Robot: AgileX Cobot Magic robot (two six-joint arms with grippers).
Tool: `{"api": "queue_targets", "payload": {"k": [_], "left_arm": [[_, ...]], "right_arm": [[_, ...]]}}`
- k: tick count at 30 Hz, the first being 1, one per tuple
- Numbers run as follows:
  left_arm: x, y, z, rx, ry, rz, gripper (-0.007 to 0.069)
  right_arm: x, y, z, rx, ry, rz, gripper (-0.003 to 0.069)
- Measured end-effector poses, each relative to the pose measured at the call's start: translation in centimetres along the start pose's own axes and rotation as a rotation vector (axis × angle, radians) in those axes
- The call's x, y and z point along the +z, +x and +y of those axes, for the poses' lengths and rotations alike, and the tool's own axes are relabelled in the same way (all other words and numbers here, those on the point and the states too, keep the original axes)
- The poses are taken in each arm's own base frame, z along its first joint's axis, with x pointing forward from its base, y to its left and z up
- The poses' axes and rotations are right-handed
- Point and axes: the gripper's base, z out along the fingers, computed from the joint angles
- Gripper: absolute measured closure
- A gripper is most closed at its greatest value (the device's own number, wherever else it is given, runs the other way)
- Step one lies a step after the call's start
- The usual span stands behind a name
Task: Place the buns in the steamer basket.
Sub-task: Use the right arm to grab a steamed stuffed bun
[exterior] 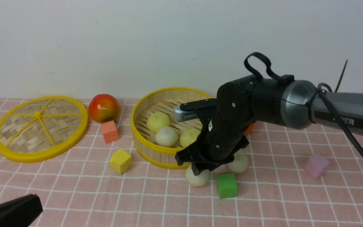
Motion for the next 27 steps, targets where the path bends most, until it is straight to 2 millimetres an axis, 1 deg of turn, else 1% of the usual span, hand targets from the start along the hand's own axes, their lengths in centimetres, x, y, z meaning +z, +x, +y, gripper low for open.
{"api": "queue_targets", "payload": {"k": [5,16,22,26,27], "left_arm": [[0.0,0.0,0.0,0.0,0.0,0.001,0.0606],[0.0,0.0,0.0,0.0,0.0,0.001,0.0596],[0.0,0.0,0.0,0.0,0.0,0.001,0.0594],[0.0,0.0,0.0,-0.001,0.0,0.001,0.0587],[0.0,0.0,0.0,-0.001,0.0,0.001,0.0585]], "right_arm": [[-0.4,-0.5,0.1,-0.006,-0.004,-0.041,0.0353],[1.3,-0.3,0.0,0.016,-0.013,-0.019,0.0353],[1.3,-0.4,0.0,0.017,-0.014,-0.027,0.0354],[1.3,-0.4,0.0,0.017,-0.015,-0.027,0.0368],[1.4,-0.4,0.0,0.017,-0.014,-0.027,0.0383]]}}
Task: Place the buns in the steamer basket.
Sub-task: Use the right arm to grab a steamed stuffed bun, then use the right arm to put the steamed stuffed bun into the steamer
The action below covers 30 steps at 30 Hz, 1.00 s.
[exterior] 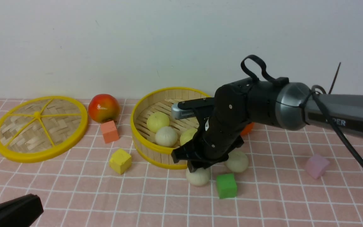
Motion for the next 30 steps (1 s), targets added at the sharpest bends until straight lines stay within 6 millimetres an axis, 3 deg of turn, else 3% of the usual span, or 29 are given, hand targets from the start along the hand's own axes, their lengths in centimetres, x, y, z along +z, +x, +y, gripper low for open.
{"api": "queue_targets", "payload": {"k": [8,14,20,22,24,27,30], "left_arm": [[0.0,0.0,0.0,0.0,0.0,0.0,0.0578],[0.0,0.0,0.0,0.0,0.0,0.0,0.0573],[0.0,0.0,0.0,0.0,0.0,0.0,0.0568],[0.0,0.0,0.0,0.0,0.0,0.001,0.0568],[0.0,0.0,0.0,-0.001,0.0,0.001,0.0567],[0.0,0.0,0.0,-0.004,0.001,0.002,0.0567],[0.0,0.0,0.0,-0.004,0.001,0.002,0.0567]], "right_arm": [[0.9,0.3,-0.2,0.001,0.008,0.028,0.0494],[0.1,0.4,0.0,-0.04,0.004,0.049,0.0638],[-6.6,0.0,1.1,-0.091,-0.045,-0.016,0.0645],[-9.2,-0.8,1.0,-0.097,-0.055,-0.13,0.0645],[-10.4,-1.9,0.4,-0.083,-0.058,-0.249,0.0645],[-10.2,-3.5,-0.9,-0.059,-0.046,-0.38,0.0644],[-8.4,-4.8,-2.4,-0.034,-0.026,-0.427,0.0643]]}}
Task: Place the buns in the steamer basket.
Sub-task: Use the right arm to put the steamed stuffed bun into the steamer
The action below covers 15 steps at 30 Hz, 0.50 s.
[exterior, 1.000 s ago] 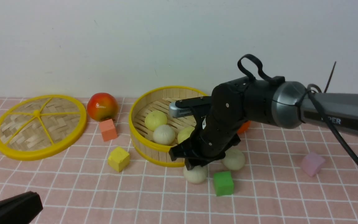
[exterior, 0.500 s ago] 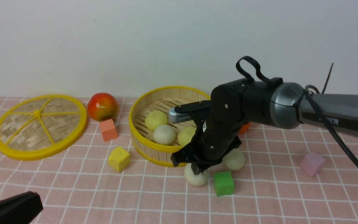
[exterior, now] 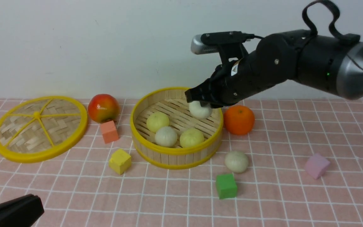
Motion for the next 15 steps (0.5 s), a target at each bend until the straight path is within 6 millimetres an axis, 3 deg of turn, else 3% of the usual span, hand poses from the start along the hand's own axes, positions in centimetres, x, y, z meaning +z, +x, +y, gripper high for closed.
{"api": "queue_targets", "payload": {"k": [2,9,15], "left_arm": [[0.0,0.0,0.0,0.0,0.0,0.0,0.0567],[0.0,0.0,0.0,0.0,0.0,0.0,0.0557],[0.0,0.0,0.0,0.0,0.0,0.001,0.055]], "right_arm": [[2.3,-0.1,-1.2,0.016,0.019,-0.005,0.0642],[7.1,-0.6,-2.9,0.031,0.043,0.005,0.0642],[9.7,0.2,-4.0,0.024,0.064,0.036,0.0633]]}}
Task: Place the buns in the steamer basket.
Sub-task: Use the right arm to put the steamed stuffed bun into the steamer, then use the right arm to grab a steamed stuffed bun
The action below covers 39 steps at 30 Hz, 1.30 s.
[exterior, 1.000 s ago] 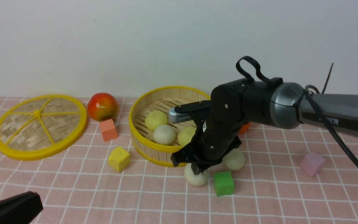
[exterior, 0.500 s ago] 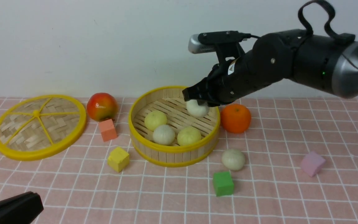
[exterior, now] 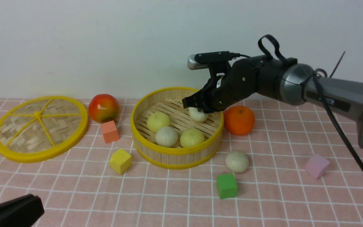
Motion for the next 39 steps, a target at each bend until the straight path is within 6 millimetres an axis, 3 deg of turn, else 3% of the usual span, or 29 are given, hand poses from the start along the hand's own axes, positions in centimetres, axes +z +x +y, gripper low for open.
{"api": "queue_targets", "payload": {"k": [8,12,13,17,19,20,23,26,29,32,35,39], "left_arm": [[0.0,0.0,0.0,0.0,0.0,0.0,0.0542],[0.0,0.0,0.0,0.0,0.0,0.0,0.0538],[0.0,0.0,0.0,0.0,0.0,0.0,0.0535],[0.0,0.0,0.0,0.0,0.0,0.0,0.0532],[0.0,0.0,0.0,0.0,0.0,0.0,0.0532],[0.0,0.0,0.0,0.0,0.0,0.0,0.0532],[0.0,0.0,0.0,0.0,0.0,0.0,0.0532],[0.0,0.0,0.0,-0.001,0.0,0.0,0.0529],[0.0,0.0,0.0,-0.001,0.0,0.0,0.0524],[0.0,0.0,0.0,-0.001,0.0,0.0,0.0522],[0.0,0.0,0.0,-0.001,0.0,0.0,0.0522],[0.0,0.0,0.0,-0.001,0.0,0.0,0.0514]], "right_arm": [[0.3,0.1,-0.1,0.001,0.002,0.004,0.0579],[0.2,0.2,-0.1,0.002,0.003,0.022,0.049],[-0.2,0.1,0.0,0.001,0.002,0.031,0.0438],[-4.1,-1.6,0.7,-0.008,-0.007,0.034,0.0288],[-5.5,-2.0,0.9,-0.017,-0.007,0.041,0.026],[-8.0,-2.6,1.2,-0.033,-0.002,0.059,0.0241],[-12.1,-2.7,1.3,-0.073,0.034,0.161,0.0246],[-13.8,-1.7,0.8,-0.098,0.103,0.309,0.0302],[-13.6,0.2,0.0,-0.067,0.162,0.443,0.0377],[-12.1,2.4,-0.6,-0.03,0.184,0.503,0.0449],[-10.9,3.3,-0.8,-0.008,0.178,0.479,0.0459],[-8.8,4.1,-0.8,0.055,0.139,0.4,0.0412]]}}
